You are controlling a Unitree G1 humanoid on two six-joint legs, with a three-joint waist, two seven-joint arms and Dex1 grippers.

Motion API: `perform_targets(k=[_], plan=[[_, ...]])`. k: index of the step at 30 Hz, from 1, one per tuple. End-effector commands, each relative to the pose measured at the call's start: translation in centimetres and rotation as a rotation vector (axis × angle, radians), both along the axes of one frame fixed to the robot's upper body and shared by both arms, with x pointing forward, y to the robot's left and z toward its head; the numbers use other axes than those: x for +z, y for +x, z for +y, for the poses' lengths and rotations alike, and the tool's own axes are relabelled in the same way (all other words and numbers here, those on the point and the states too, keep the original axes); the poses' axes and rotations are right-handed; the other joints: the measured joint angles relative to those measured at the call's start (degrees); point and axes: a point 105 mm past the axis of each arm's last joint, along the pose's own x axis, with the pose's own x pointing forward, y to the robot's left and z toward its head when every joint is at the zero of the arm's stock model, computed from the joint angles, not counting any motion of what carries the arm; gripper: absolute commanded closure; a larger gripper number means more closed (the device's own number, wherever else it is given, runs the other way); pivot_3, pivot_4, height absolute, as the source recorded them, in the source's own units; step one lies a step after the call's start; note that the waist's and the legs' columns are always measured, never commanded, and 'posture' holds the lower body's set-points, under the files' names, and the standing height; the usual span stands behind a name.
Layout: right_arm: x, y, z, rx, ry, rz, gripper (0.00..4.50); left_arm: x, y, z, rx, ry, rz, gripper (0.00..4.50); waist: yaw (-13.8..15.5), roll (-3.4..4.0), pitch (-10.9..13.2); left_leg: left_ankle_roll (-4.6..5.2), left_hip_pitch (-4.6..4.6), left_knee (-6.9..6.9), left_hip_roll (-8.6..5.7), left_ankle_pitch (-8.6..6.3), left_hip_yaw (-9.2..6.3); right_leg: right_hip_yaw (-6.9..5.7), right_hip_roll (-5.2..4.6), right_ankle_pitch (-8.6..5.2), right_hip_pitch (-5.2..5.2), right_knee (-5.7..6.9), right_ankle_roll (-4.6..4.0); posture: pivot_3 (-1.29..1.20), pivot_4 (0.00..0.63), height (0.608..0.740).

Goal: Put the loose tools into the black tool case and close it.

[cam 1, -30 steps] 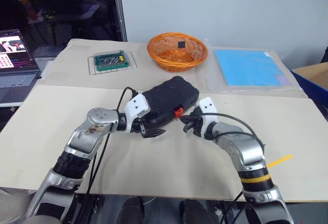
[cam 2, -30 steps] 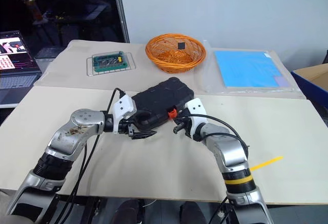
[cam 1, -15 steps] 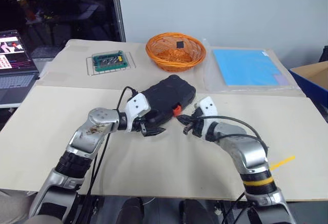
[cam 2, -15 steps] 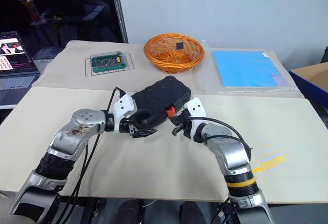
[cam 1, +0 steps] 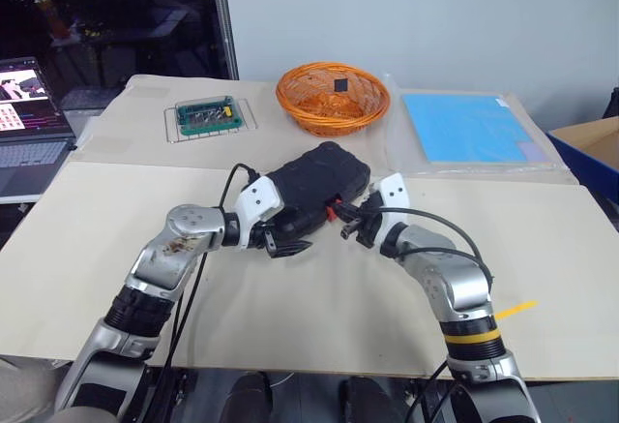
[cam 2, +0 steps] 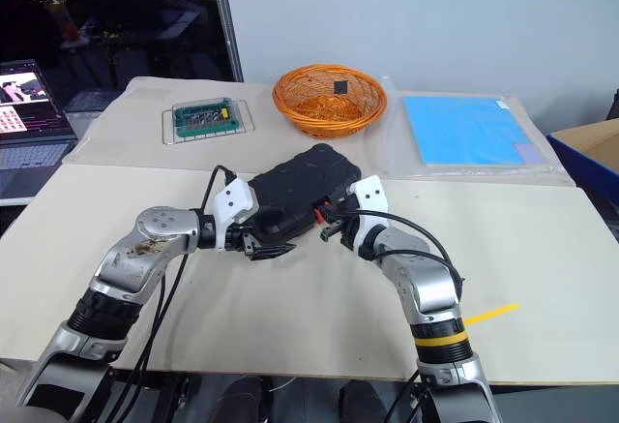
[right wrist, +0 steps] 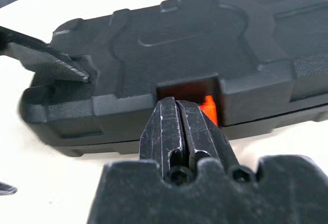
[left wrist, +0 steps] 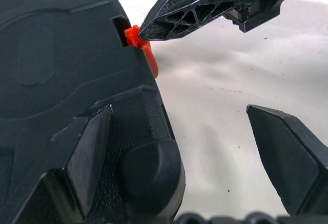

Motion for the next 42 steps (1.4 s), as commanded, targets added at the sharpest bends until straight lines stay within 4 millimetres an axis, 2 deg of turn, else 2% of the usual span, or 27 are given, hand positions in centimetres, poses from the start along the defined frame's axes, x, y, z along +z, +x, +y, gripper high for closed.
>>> perform_targets(k=[1, 7, 13, 18, 24, 30, 35, 41, 42], plan=[[1.9, -0.8, -0.5, -0.012, 0.018, -0.077, 4.46, -3.0, -0.3, 1.0, 0.043, 0.062, 0.100, 0.00, 0.03, 0.00, 0.00, 0.00, 0.00, -0.01, 0.00, 0.00, 0.00, 0.00, 0.00, 0.00, -0.01, 0.00, 0.00, 0.00, 0.150, 0.740], [1.6, -1.2, -0.8, -0.030, -0.011, -0.058, 4.46, -3.2, -0.2, 1.0, 0.052, 0.076, 0.102, 0.00, 0.03, 0.01, 0.00, 0.00, 0.00, -0.02, 0.01, 0.00, 0.01, 0.01, 0.00, -0.01, -0.01, 0.00, -0.02, 0.00, 0.150, 0.740], [-0.1, 0.9, 0.6, -0.033, -0.100, -0.023, 4.46, -3.3, -0.1, 0.8, 0.050, 0.085, 0.103, 0.00, -0.05, 0.01, -0.01, -0.01, 0.06, -0.02, 0.01, 0.00, 0.03, 0.01, -0.01, -0.02, 0.01, -0.01, -0.04, 0.00, 0.150, 0.740], [0.2, 1.6, 1.8, -0.007, -0.101, -0.042, 4.46, -3.2, -0.2, 0.6, 0.047, 0.082, 0.103, 0.00, -0.80, 0.00, -0.01, -0.01, 0.16, -0.02, 0.08, 0.00, 0.06, 0.01, 0.03, -0.01, 0.03, 0.00, -0.03, 0.00, 0.150, 0.740], [0.4, 0.9, 1.3, 0.001, -0.085, -0.052, 4.46, -3.2, -0.3, 0.5, 0.048, 0.079, 0.105, 0.00, -1.26, 0.00, -0.01, -0.02, 0.27, -0.05, 0.16, -0.01, 0.05, 0.03, 0.10, -0.01, 0.06, 0.01, -0.02, 0.00, 0.150, 0.740], [1.8, -0.6, 0.1, 0.015, 0.031, -0.070, 4.46, -3.4, -0.1, 0.6, 0.060, 0.082, 0.107, 0.00, -0.95, 0.00, -0.01, -0.04, 0.26, -0.11, 0.14, -0.02, 0.08, 0.09, 0.11, -0.02, 0.07, -0.01, -0.05, 0.00, 0.150, 0.740], [2.1, 0.3, 0.8, 0.012, 0.037, -0.079, 4.46, -3.4, -0.1, 0.6, 0.062, 0.082, 0.110, 0.00, -0.94, 0.00, -0.01, -0.07, 0.27, -0.12, 0.14, -0.05, 0.10, 0.12, 0.11, -0.03, 0.06, -0.02, -0.05, 0.00, 0.150, 0.740], [1.0, 1.5, 1.6, 0.021, -0.058, -0.039, 4.46, -3.4, 0.1, 0.6, 0.067, 0.080, 0.107, 0.00, -0.94, 0.00, -0.01, -0.09, 0.28, -0.13, 0.14, -0.06, 0.11, 0.12, 0.10, -0.02, 0.05, -0.03, -0.06, 0.00, 0.150, 0.740], [0.3, 1.7, 1.6, 0.021, -0.094, -0.012, 4.46, -3.4, 0.1, 0.6, 0.068, 0.080, 0.107, 0.00, -0.93, 0.00, -0.02, -0.09, 0.28, -0.13, 0.14, -0.06, 0.11, 0.12, 0.11, -0.02, 0.05, -0.03, -0.07, 0.00, 0.150, 0.740]])
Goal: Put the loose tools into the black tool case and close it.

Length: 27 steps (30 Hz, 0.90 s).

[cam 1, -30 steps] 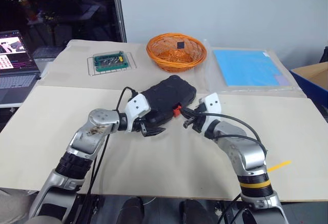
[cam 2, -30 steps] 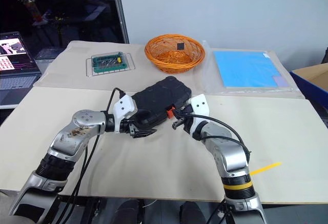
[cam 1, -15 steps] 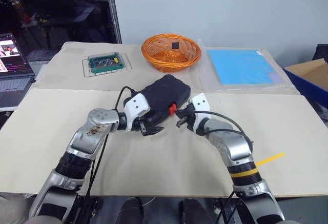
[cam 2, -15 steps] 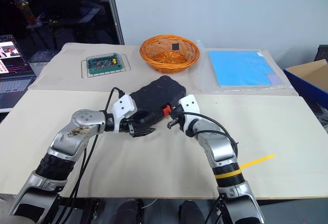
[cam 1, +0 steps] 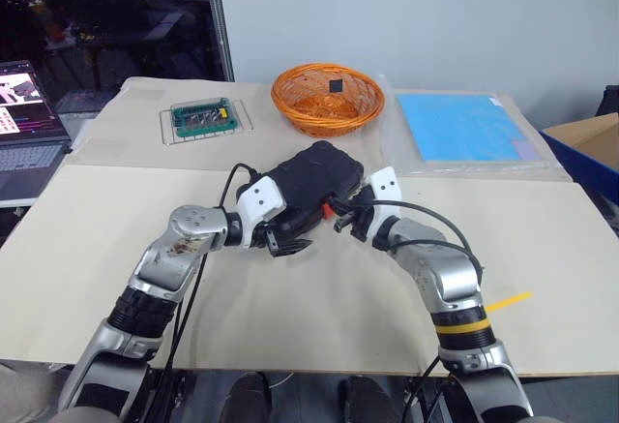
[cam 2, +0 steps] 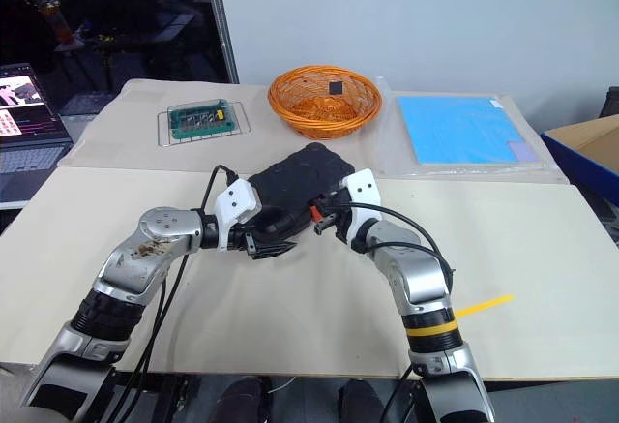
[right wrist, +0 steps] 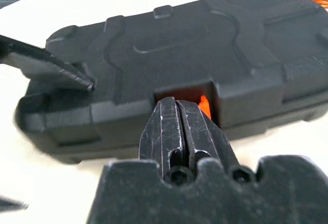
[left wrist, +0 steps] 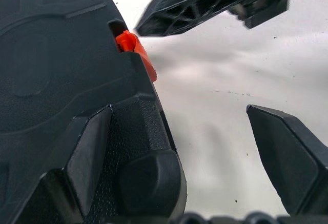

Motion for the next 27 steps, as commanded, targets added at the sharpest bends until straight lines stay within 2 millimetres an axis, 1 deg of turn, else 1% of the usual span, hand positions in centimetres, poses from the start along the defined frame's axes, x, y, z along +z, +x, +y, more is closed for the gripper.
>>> perform_targets(k=[1, 3, 4, 7, 8, 11, 12, 14, 17, 19, 21, 22, 24, 26, 27], plan=[[-0.7, 0.3, 0.2, 0.019, -0.094, 0.024, 4.46, -3.3, -0.3, 0.8, 0.043, 0.057, 0.127, 0.00, 0.00, 0.00, -0.01, 0.00, 0.01, -0.01, 0.00, 0.00, 0.00, 0.00, 0.00, 0.01, 0.00, 0.00, -0.03, 0.00, 0.150, 0.740], [-1.9, 0.3, 0.0, 0.017, -0.142, 0.087, 4.46, -3.3, -0.3, 0.8, 0.045, 0.056, 0.127, 0.00, -0.05, 0.00, -0.04, 0.00, 0.02, -0.01, 0.00, 0.00, 0.01, 0.01, 0.00, 0.01, 0.01, 0.00, -0.05, 0.00, 0.150, 0.740], [-2.1, 0.3, -0.1, 0.015, -0.152, 0.105, 4.46, -3.3, -0.2, 0.9, 0.046, 0.055, 0.127, 0.00, -0.06, -0.04, -0.12, 0.00, 0.08, -0.01, 0.00, 0.00, 0.01, 0.01, 0.00, 0.01, 0.00, 0.00, -0.06, 0.00, 0.150, 0.740], [-3.5, 0.2, -1.0, 0.008, -0.230, 0.200, 4.46, -3.4, -0.2, 0.9, 0.050, 0.053, 0.127, 0.00, -0.09, -0.05, -0.44, -0.10, 0.22, -0.04, 0.01, -0.07, 0.00, 0.00, 0.00, -0.13, 0.00, -0.01, -0.29, 0.00, 0.150, 0.740], [-3.8, 0.1, -1.3, 0.015, -0.250, 0.226, 4.46, -3.5, -0.2, 0.8, 0.051, 0.052, 0.128, 0.00, -0.08, -0.09, -0.62, -0.27, 0.22, -0.04, 0.01, -0.17, 0.01, 0.00, -0.01, -0.17, 0.00, -0.03, -0.36, 0.00, 0.150, 0.740], [-4.2, 0.1, -1.7, 0.019, -0.252, 0.267, 4.46, -3.6, -0.3, 0.7, 0.051, 0.048, 0.129, 0.00, -0.03, -0.16, -1.10, -0.30, 0.29, -0.06, 0.01, -0.19, 0.01, 0.00, -0.01, -0.20, 0.03, -0.05, -0.42, 0.00, 0.150, 0.740], [-4.1, 0.0, -1.4, 0.026, -0.238, 0.275, 4.46, -3.7, -0.3, 0.7, 0.051, 0.048, 0.129, 0.00, 0.01, -0.22, -1.16, -0.31, 0.32, -0.07, 0.01, -0.20, 0.01, 0.00, -0.01, -0.21, 0.05, -0.05, -0.42, 0.00, 0.150, 0.740], [-4.5, 0.1, -1.1, 0.014, -0.253, 0.296, 4.46, -3.7, -0.3, 0.6, 0.054, 0.045, 0.129, 0.00, -0.04, -0.03, -1.24, -0.34, 0.33, -0.08, 0.01, -0.21, 0.05, 0.00, -0.05, -0.22, 0.02, -0.07, -0.45, 0.00, 0.150, 0.740], [-4.8, 0.1, -0.6, 0.007, -0.250, 0.309, 4.46, -3.8, -0.2, 0.6, 0.059, 0.041, 0.128, 0.00, -0.06, -0.01, -1.33, -0.34, 0.39, -0.13, 0.00, -0.21, 0.12, 0.00, -0.10, -0.28, 0.05, -0.08, -0.33, 0.00, 0.150, 0.740], [-4.2, 0.6, -0.4, -0.007, -0.225, 0.257, 4.46, -3.8, -0.3, 0.7, 0.060, 0.040, 0.129, 0.00, -0.08, -0.01, -1.38, -0.34, 0.39, -0.14, 0.00, -0.21, 0.12, 0.00, -0.10, -0.30, 0.05, -0.08, -0.31, 0.00, 0.150, 0.740], [-2.3, 1.1, 0.2, -0.018, -0.135, 0.188, 4.46, -3.8, -0.3, 0.7, 0.061, 0.036, 0.129, 0.00, -0.36, -0.03, -1.41, -0.34, 0.40, -0.14, 0.00, -0.21, 0.11, -0.01, -0.10, -0.31, 0.05, -0.08, -0.28, 0.00, 0.150, 0.740], [-1.7, 1.2, 0.3, -0.021, -0.110, 0.172, 4.46, -3.8, -0.3, 0.7, 0.062, 0.035, 0.129, 0.00, -0.46, -0.03, -1.41, -0.35, 0.41, -0.14, 0.01, -0.22, 0.12, 0.00, -0.09, -0.33, 0.04, -0.08, -0.24, 0.00, 0.150, 0.740], [0.1, 0.8, 0.5, 0.009, -0.074, 0.083, 4.46, -3.7, -0.3, 0.7, 0.066, 0.032, 0.127, 0.00, -0.46, -0.01, -1.39, -0.35, 0.40, -0.15, 0.01, -0.22, 0.11, 0.00, -0.09, -0.30, 0.02, -0.07, -0.22, 0.00, 0.150, 0.740], [1.4, 0.0, 0.2, 0.026, -0.055, 0.030, 4.46, -3.7, -0.2, 0.8, 0.070, 0.030, 0.125, 0.00, -0.32, 0.02, -1.36, -0.36, 0.40, -0.27, 0.00, -0.22, 0.12, 0.00, -0.09, -0.27, -0.06, -0.07, -0.23, 0.00, 0.150, 0.740], [1.5, -0.4, -0.3, 0.015, -0.048, 0.027, 4.20, -3.7, -0.2, 0.8, 0.072, 0.029, 0.126, 0.00, -0.26, 0.04, -1.35, -0.36, 0.39, -0.38, -0.02, -0.22, 0.15, 0.00, -0.13, -0.27, -0.10, -0.07, -0.23, 0.00, 0.150, 0.740]])
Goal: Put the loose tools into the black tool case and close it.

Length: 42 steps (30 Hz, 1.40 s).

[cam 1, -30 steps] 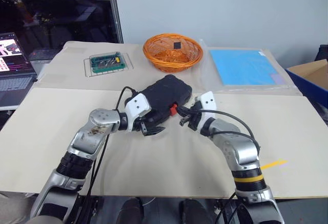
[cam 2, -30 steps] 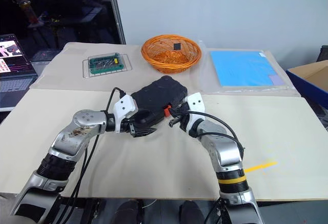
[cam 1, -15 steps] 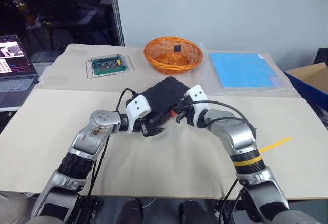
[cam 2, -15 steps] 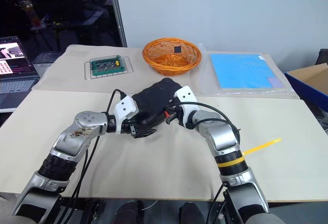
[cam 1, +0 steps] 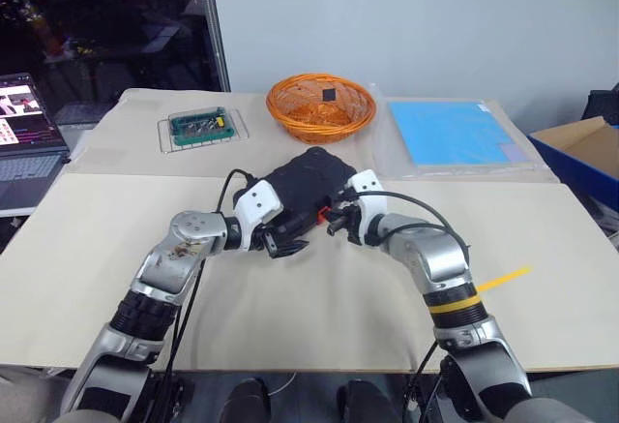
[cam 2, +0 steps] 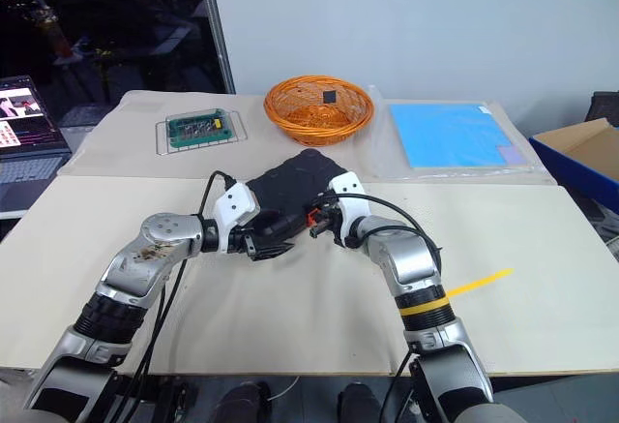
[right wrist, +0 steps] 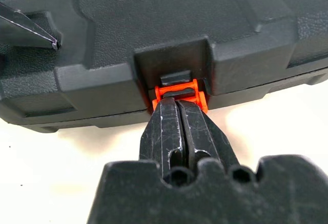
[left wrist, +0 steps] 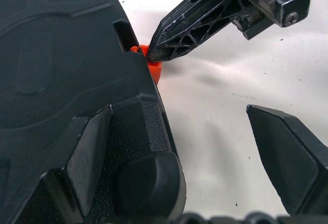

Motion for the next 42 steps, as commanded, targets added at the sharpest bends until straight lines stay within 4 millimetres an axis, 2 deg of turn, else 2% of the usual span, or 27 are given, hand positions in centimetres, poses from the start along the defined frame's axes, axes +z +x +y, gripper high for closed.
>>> perform_targets(k=[1, 3, 4, 10, 15, 22, 36, 42], plan=[[3.4, -1.2, -1.0, 0.011, 0.050, -0.132, 3.90, -2.7, -0.5, 0.5, 0.024, 0.040, 0.103, 0.00, 0.18, 0.01, 0.01, 0.00, -0.01, -0.11, -0.03, 0.00, 0.04, 0.02, -0.03, 0.00, 0.03, 0.00, 0.00, 0.00, 0.150, 0.740], [2.9, -1.9, -1.5, 0.007, 0.042, -0.120, 3.48, -2.8, -0.5, 0.6, 0.026, 0.039, 0.104, 0.00, 0.47, 0.01, 0.01, 0.04, -0.08, -0.20, -0.04, 0.03, 0.05, 0.03, -0.02, -0.01, 0.05, 0.00, -0.01, 0.00, 0.150, 0.740], [2.8, -2.1, -1.6, 0.003, 0.040, -0.116, 2.97, -2.8, -0.5, 0.6, 0.027, 0.039, 0.104, 0.00, 0.48, 0.01, 0.00, 0.09, -0.07, -0.21, -0.03, 0.06, 0.04, 0.03, -0.01, -0.01, 0.06, 0.00, -0.01, 0.00, 0.150, 0.740], [1.1, -1.5, -1.7, -0.045, 0.027, -0.092, 0.94, -2.9, -0.4, 0.6, 0.023, 0.044, 0.106, 0.00, 0.47, 0.01, 0.01, 0.34, -0.07, -0.30, -0.06, 0.21, 0.05, 0.05, -0.01, -0.02, 0.07, -0.01, 0.03, 0.00, 0.150, 0.740], [0.3, -0.3, -0.6, -0.038, 0.016, -0.105, 0.94, -2.7, -0.2, 0.8, 0.020, 0.052, 0.099, 0.00, 0.40, 0.02, 0.02, 0.34, -0.07, -0.34, -0.07, 0.21, 0.05, 0.05, -0.02, -0.19, 0.07, -0.07, 0.15, 0.00, 0.150, 0.740], [-0.2, 0.7, -0.2, -0.027, -0.007, -0.142, 0.94, -2.5, -0.3, 1.0, 0.022, 0.057, 0.095, 0.00, 0.38, 0.02, 0.02, 0.34, -0.07, -0.37, -0.07, 0.21, 0.05, 0.05, -0.01, -0.17, 0.07, -0.07, 0.20, 0.00, 0.150, 0.740], [0.2, 0.5, 0.9, 0.102, -0.040, -0.246, 0.94, -2.7, -0.5, 1.5, 0.020, 0.072, 0.097, 0.00, 0.05, 0.02, 0.02, 0.33, -0.06, -0.42, -0.06, 0.21, 0.04, 0.06, 0.01, -0.17, 0.05, -0.07, 0.19, 0.00, 0.150, 0.740], [0.5, 0.6, 1.8, 0.151, -0.034, -0.267, 0.94, -2.2, -0.2, 2.5, 0.014, 0.098, 0.074, 0.00, -0.19, 0.02, 0.02, 0.33, -0.05, -0.45, -0.04, 0.21, 0.05, 0.17, 0.10, -0.16, 0.00, -0.06, 0.20, 0.00, 0.150, 0.740]])
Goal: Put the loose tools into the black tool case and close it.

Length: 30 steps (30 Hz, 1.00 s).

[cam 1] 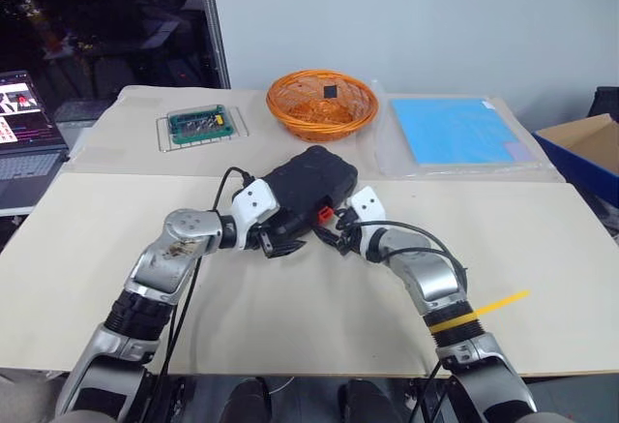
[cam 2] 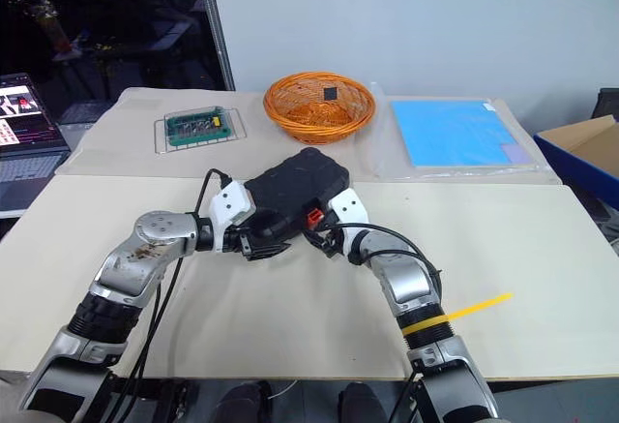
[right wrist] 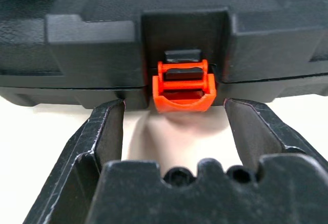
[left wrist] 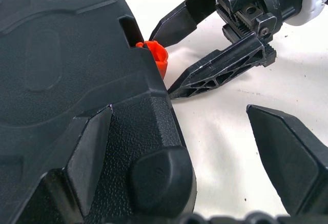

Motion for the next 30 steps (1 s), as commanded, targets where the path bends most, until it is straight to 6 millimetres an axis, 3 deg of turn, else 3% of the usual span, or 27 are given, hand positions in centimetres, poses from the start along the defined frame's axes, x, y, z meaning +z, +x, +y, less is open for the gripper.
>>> perform_targets(k=[1, 4, 9, 30], plan=[[2.7, 0.5, 1.4, 0.052, 0.021, -0.102, 0.94, -2.5, 0.0, 1.5, 0.037, 0.067, 0.085, 0.00, -0.08, 0.00, 0.00, 0.00, 0.01, -0.01, 0.01, 0.00, 0.00, 0.04, 0.03, 0.01, -0.01, 0.00, 0.02, 0.00, 0.150, 0.740], [2.8, 0.6, 1.4, 0.050, 0.017, -0.108, 1.59, -2.1, 0.1, 1.6, 0.036, 0.058, 0.080, 0.00, -0.08, 0.00, 0.01, 0.01, 0.02, -0.02, 0.06, 0.00, 0.00, 0.22, 0.19, 0.07, -0.04, 0.01, 0.11, 0.00, 0.150, 0.740], [2.8, 0.7, 1.3, 0.042, 0.013, -0.116, 3.25, -2.2, 0.1, 1.9, 0.041, 0.064, 0.083, 0.00, -0.07, 0.02, 0.02, 0.00, 0.03, -0.07, 0.06, 0.00, 0.03, 0.34, 0.25, 0.08, -0.11, 0.02, 0.10, 0.00, 0.150, 0.740], [6.0, -0.5, 1.0, 0.032, -0.002, -0.166, 3.34, -3.2, 0.2, 1.7, 0.035, 0.099, 0.084, 0.00, 0.13, 0.02, 0.06, 0.00, 0.04, -0.11, 0.06, 0.00, 0.11, 0.45, 0.26, 0.06, -0.17, 0.02, 0.09, 0.00, 0.150, 0.740]])
